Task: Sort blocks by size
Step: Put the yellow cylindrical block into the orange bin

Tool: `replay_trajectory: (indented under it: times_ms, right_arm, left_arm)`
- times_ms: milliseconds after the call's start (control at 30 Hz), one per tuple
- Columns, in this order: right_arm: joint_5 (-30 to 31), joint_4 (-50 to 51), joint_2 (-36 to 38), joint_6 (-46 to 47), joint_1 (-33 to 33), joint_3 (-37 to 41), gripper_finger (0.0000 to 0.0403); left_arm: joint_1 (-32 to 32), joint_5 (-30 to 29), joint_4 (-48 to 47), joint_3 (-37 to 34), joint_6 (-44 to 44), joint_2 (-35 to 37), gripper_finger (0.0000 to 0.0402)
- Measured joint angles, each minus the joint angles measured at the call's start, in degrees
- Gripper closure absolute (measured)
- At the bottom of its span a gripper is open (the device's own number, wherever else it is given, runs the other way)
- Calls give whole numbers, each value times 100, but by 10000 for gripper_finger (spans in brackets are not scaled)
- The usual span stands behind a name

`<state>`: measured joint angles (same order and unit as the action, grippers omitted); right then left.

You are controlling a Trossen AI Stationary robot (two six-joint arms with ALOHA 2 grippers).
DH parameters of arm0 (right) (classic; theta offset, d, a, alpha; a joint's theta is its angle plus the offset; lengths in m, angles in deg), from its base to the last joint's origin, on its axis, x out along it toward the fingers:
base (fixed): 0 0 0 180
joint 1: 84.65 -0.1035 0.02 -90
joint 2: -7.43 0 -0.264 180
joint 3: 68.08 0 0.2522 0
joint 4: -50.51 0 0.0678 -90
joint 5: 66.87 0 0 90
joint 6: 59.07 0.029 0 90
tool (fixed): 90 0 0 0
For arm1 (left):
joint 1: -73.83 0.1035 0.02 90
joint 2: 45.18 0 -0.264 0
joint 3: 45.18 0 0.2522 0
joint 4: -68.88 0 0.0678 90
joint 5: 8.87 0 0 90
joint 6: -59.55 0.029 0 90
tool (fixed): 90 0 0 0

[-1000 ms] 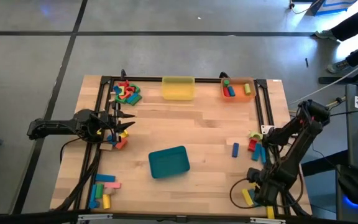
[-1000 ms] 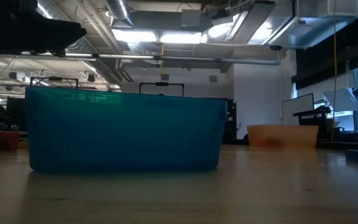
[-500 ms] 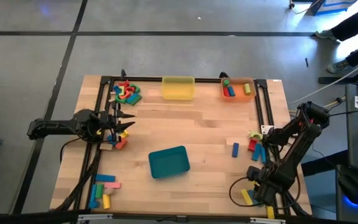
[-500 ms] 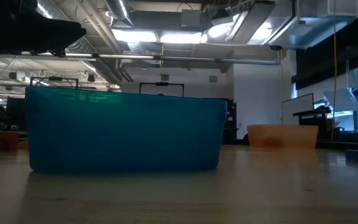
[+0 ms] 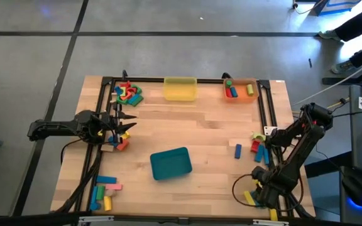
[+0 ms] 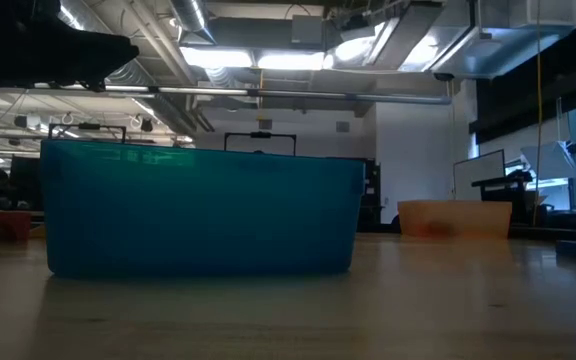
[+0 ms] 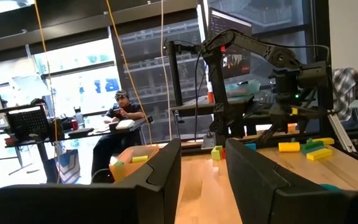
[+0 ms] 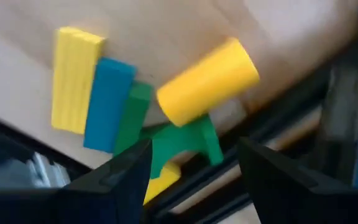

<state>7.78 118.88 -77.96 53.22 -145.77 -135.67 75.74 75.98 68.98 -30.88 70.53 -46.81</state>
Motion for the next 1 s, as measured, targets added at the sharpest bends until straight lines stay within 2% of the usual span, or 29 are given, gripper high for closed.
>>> replay_trajectory:
  times_ms: [133, 367, 667, 800, 1000]
  right_arm:
    - [0, -163, 3, 1299, 0, 130, 167]
    - [270, -287, -145, 1916, 2, 219, 167]
    - [92, -272, -547, 2008, 21, 214, 167]
    - [57, -210, -616, 1935, 202, 221, 167]
    - [326, -389, -647, 1402, 659, 223, 167]
  left_arm:
    - [1, 0, -2, 0, 12, 0, 290]
    - [0, 0, -2, 0, -15, -2, 290]
    - [0, 0, 3, 0, -6, -2, 290]
    - [0, 0, 0, 0, -4, -2, 290]
    - [0, 0, -1, 0, 2, -2, 290]
